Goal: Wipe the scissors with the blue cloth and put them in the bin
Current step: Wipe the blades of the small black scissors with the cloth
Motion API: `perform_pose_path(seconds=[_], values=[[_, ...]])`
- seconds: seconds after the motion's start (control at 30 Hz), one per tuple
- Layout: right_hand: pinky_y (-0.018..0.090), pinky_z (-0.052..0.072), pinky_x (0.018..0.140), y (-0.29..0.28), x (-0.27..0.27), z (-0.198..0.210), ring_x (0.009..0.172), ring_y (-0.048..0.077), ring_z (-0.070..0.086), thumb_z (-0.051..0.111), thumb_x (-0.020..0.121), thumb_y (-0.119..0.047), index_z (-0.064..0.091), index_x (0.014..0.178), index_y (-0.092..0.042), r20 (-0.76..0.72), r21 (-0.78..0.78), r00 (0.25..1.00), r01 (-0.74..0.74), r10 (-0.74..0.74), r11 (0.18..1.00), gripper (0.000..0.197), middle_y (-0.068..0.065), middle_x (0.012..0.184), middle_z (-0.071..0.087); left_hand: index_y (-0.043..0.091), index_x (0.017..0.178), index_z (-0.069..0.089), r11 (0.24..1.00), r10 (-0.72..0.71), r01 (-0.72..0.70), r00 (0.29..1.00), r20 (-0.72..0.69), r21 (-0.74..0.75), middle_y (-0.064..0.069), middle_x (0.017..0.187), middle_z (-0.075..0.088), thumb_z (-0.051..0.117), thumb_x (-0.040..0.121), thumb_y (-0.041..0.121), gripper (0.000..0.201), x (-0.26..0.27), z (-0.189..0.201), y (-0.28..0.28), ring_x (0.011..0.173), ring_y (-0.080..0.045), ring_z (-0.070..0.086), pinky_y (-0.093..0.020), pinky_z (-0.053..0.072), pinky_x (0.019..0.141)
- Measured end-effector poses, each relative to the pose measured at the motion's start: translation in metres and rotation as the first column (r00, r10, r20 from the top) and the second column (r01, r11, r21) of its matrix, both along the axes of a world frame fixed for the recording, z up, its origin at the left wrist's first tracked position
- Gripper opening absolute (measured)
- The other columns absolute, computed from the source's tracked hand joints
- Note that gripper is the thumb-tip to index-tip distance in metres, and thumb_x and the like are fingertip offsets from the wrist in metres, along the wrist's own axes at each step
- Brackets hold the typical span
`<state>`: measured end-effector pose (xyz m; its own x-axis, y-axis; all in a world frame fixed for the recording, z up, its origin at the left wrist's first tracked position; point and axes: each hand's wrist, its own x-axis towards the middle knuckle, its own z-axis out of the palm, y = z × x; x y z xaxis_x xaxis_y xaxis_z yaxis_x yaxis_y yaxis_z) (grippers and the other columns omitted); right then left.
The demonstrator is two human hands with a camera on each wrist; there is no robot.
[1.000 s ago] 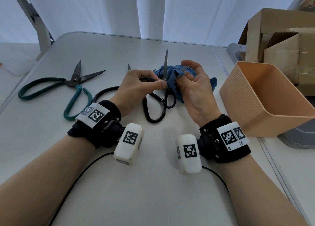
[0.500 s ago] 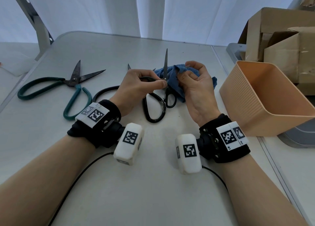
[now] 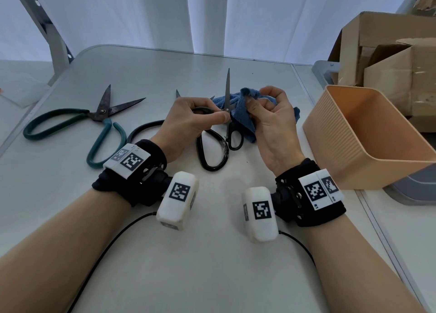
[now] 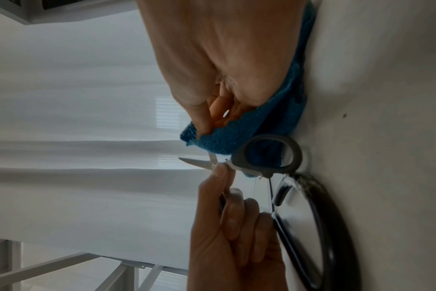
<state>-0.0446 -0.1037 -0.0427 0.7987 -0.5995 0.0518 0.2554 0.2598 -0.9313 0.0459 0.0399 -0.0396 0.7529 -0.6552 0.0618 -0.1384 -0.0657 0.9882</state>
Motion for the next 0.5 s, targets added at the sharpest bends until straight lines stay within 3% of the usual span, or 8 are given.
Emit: perform_pose_path(seconds=[0.1,0.27,0.37,0.5], values=[[0.045,0.056,0.086,-0.0006,-0.0004,0.0017,0.080,0.021,0.069,0.056,0.096,-0.001,0.047,0.109,-0.015,0.008,0.017,1.000,-0.025,0.024,1.000,0.021,0.005,0.082,0.069,0.011,0.071,0.065,1.000,0.001,-0.001,1.000,-0.009,-0.009,0.012,0.050,0.044,0.076,0.085,0.012,0.019,0.0001,-0.0003,0.0001,0.046,-0.005,0.034,-0.015,0.026,0.045],[0.050,0.054,0.092,-0.0005,-0.0011,0.0025,0.083,0.021,0.070,0.051,0.098,0.004,0.046,0.112,-0.014,0.001,0.017,1.000,-0.031,0.031,0.999,0.024,0.008,0.090,0.070,0.012,0.070,0.066,1.000,0.002,-0.002,1.000,-0.005,-0.009,0.012,0.050,0.044,0.076,0.086,0.013,0.019,0.0005,-0.0009,0.0004,0.046,-0.005,0.033,-0.016,0.026,0.045],[0.039,0.057,0.087,-0.0007,-0.0019,0.0031,0.084,0.021,0.072,0.056,0.094,0.006,0.044,0.118,-0.011,0.001,0.014,0.999,-0.034,0.034,0.999,0.031,0.008,0.092,0.071,0.010,0.071,0.065,1.000,0.009,-0.009,1.000,-0.009,-0.009,0.012,0.050,0.044,0.076,0.085,0.012,0.019,0.0011,-0.0015,0.0001,0.046,-0.005,0.033,-0.016,0.026,0.045],[0.035,0.059,0.079,0.0004,-0.0018,0.0041,0.079,0.019,0.071,0.057,0.095,0.001,0.043,0.119,-0.010,0.006,0.046,1.000,-0.003,0.002,0.999,0.030,0.003,0.084,0.072,0.010,0.071,0.066,1.000,0.010,-0.010,1.000,-0.014,-0.013,0.010,0.051,0.043,0.077,0.085,0.013,0.018,0.0012,-0.0018,-0.0005,0.046,-0.006,0.033,-0.016,0.025,0.045]])
